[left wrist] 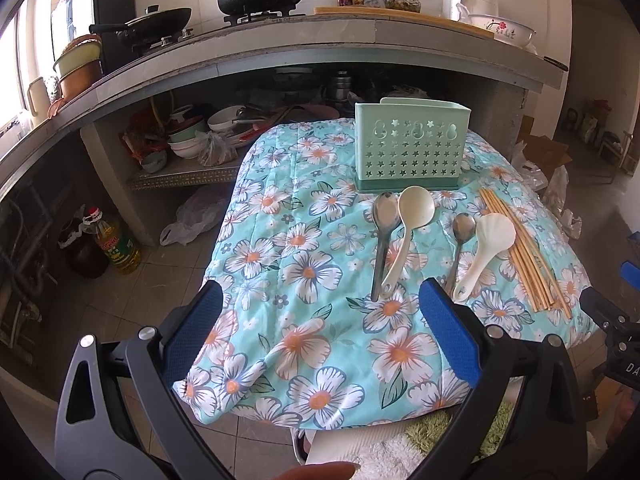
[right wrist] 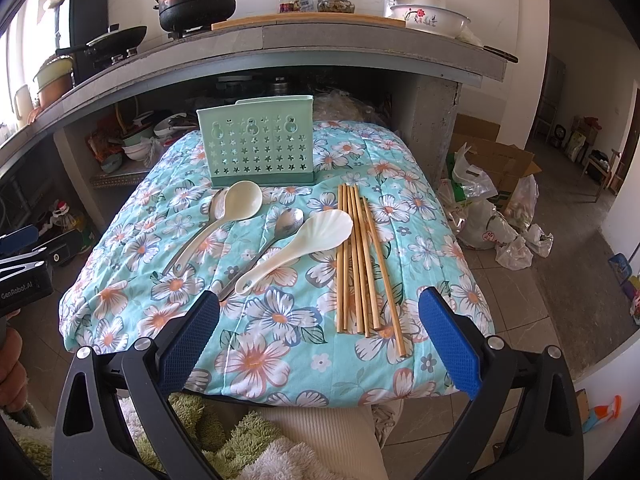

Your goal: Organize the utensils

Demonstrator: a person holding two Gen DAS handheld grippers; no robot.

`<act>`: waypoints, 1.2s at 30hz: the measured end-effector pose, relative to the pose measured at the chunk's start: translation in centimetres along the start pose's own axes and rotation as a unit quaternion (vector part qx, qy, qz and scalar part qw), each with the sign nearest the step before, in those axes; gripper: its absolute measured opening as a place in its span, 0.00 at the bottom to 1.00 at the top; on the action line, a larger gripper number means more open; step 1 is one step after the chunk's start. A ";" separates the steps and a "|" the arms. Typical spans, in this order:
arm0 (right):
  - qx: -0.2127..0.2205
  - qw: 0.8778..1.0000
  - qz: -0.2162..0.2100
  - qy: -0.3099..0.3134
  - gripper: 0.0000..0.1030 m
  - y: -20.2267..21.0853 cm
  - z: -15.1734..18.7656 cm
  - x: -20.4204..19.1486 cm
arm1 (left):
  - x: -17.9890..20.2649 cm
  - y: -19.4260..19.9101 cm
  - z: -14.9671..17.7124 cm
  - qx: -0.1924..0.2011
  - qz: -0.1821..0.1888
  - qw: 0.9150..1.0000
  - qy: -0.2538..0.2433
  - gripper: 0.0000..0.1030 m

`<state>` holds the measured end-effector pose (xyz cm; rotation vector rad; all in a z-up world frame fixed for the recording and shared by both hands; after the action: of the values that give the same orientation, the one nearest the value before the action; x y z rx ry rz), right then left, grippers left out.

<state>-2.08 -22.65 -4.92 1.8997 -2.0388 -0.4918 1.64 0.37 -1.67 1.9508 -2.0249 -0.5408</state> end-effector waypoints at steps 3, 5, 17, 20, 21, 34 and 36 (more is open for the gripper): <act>0.000 1.000 0.000 0.000 0.94 0.0 -0.2 0.1 | 0.0 0.0 0.0 0.000 0.001 1.000 0.000 0.92; 0.000 1.000 0.000 0.000 0.94 0.0 -0.2 0.1 | 0.0 0.0 0.0 -0.001 0.000 1.000 0.000 0.92; 0.000 1.000 0.000 0.000 0.94 0.0 -0.2 0.1 | -0.1 0.0 -0.1 -0.002 0.001 1.000 0.000 0.92; 0.000 1.000 0.000 0.000 0.94 0.1 -0.2 0.1 | -0.2 -0.1 -0.1 -0.002 0.001 1.000 0.000 0.92; 0.000 1.000 0.000 0.000 0.94 0.1 -0.2 0.0 | -0.1 -0.1 -0.1 -0.002 0.000 1.000 0.000 0.92; 0.000 1.000 0.000 0.000 0.94 0.0 -0.3 0.1 | -0.2 -0.3 0.1 -0.004 0.001 1.000 0.002 0.92; 0.000 1.000 0.000 0.000 0.94 0.0 -0.2 0.1 | -0.2 -0.3 0.1 -0.004 -0.003 1.000 0.003 0.92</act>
<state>-1.98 -22.75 -4.73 1.9002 -2.0380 -0.4920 1.84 0.59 -1.91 1.9538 -2.0108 -0.5426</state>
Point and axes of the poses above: each gripper's, at about its wrist camera, not at the fingertips, and y roughly against the way its jaws point, x to its right, z to its underside, the point moved 2 cm from there along -y, roughly the way its jaws point, and after that the axes turned 15 degrees about x, right-handed, at the moved point
